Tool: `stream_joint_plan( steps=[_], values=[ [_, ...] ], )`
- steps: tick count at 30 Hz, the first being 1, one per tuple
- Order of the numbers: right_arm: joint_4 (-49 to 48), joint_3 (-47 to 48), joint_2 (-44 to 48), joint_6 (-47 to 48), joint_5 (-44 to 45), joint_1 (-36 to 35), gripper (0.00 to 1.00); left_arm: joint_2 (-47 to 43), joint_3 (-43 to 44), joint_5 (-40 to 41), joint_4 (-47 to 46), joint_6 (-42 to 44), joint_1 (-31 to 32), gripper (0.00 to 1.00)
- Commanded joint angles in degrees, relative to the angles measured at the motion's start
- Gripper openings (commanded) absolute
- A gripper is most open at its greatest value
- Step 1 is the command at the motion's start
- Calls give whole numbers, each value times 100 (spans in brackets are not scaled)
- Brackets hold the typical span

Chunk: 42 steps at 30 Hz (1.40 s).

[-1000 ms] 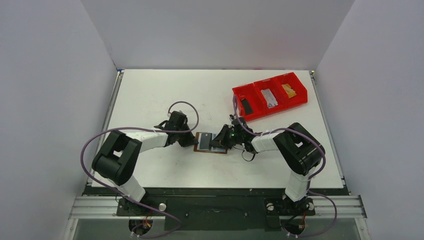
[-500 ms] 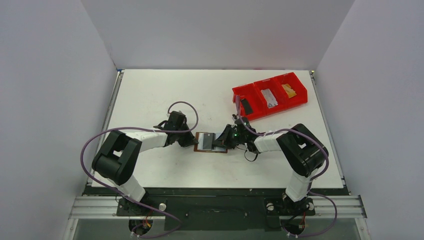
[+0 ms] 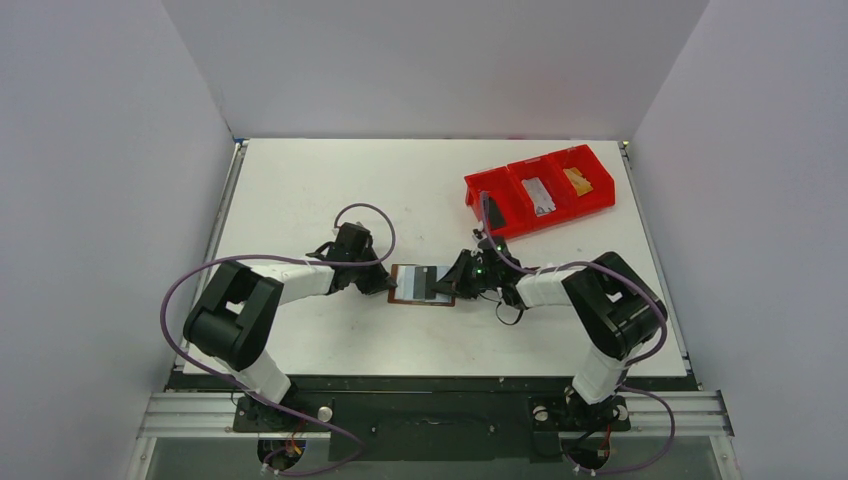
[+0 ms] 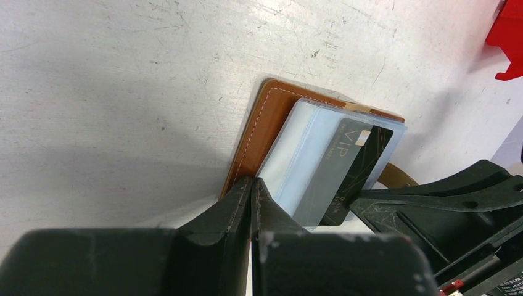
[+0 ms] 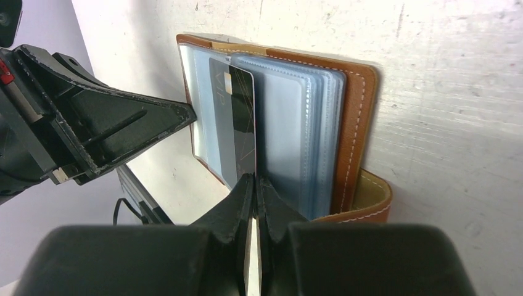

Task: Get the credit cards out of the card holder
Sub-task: Remove the credit card from the card holder.

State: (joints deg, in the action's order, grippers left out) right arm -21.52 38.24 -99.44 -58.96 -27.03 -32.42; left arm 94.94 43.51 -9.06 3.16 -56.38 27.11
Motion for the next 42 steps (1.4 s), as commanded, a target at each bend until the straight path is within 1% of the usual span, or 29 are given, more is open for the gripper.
stream_joint_plan(
  steps=[1, 12, 26, 31, 33, 34, 35, 36, 38, 41, 42],
  values=[
    [141, -108, 293, 263, 189, 115, 0, 453, -413, 853, 818, 248, -47, 0],
    [598, -160, 684, 610, 216, 302, 0, 315, -440, 854, 830, 233, -48, 0],
    [1227, 156, 999, 872, 222, 370, 0, 45, -379, 815, 825, 252, -42, 0],
    [1430, 415, 1068, 913, 159, 366, 0, -208, -204, 725, 921, 371, -39, 0],
    [1503, 532, 1095, 922, 140, 367, 0, -313, -33, 681, 1034, 480, -28, 4],
    [1520, 623, 1089, 928, 126, 359, 0, -346, 36, 675, 1144, 565, -24, 10],
    [1568, 667, 1075, 934, 122, 342, 0, -415, 178, 659, 1197, 601, -18, 13],
    [1592, 779, 1058, 933, 104, 338, 0, -450, 238, 655, 1284, 670, -10, 20],
    [1620, 902, 1022, 917, 82, 312, 0, -576, 485, 629, 1408, 747, -5, 28],
    [1664, 1063, 990, 894, 68, 272, 0, -758, 691, 580, 1583, 841, -4, 35],
    [1675, 1138, 984, 888, 67, 267, 0, -802, 764, 563, 1605, 879, -4, 36]
  ],
)
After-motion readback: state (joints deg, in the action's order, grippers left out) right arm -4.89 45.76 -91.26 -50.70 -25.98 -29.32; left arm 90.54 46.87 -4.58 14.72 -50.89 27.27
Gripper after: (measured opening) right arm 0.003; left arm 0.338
